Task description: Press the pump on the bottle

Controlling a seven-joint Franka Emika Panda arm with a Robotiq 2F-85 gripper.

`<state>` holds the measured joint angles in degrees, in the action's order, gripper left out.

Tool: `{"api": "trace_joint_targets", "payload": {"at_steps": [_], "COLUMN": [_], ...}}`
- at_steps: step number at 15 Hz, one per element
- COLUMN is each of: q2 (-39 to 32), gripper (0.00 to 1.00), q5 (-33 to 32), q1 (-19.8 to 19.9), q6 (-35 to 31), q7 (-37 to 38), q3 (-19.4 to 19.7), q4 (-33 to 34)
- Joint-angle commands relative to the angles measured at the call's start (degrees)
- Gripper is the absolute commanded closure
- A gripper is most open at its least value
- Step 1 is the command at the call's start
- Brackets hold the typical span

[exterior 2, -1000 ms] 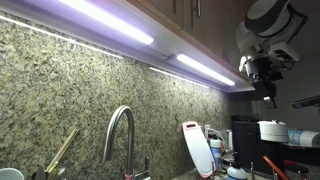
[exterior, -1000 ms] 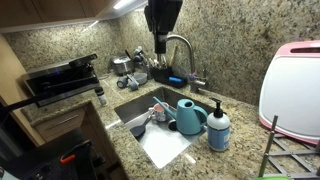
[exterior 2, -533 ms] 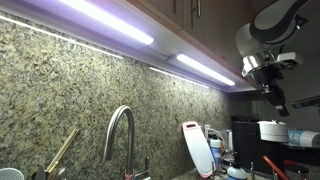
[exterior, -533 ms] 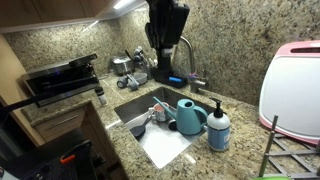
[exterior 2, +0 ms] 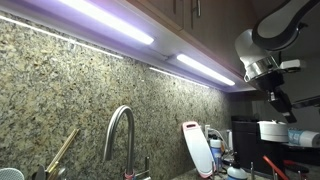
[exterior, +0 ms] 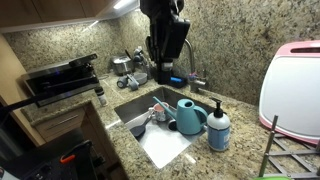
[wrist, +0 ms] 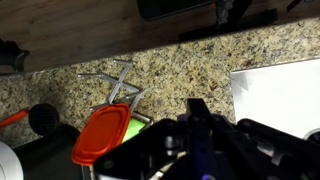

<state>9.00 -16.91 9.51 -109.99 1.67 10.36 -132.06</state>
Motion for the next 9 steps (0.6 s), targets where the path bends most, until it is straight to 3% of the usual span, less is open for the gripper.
{"api": "trace_joint_targets", "payload": {"at_steps": [1, 9], "q2": [-3.68, -8.07], "gripper": [1.00, 1.00], "q5": [-0.36, -1.71], "q1": [0.59, 1.42], "q6": [-1.48, 0.22], "q7": [1.96, 4.92], "q3": [-0.26, 0.29], "q4": [2.78, 5.22]}}
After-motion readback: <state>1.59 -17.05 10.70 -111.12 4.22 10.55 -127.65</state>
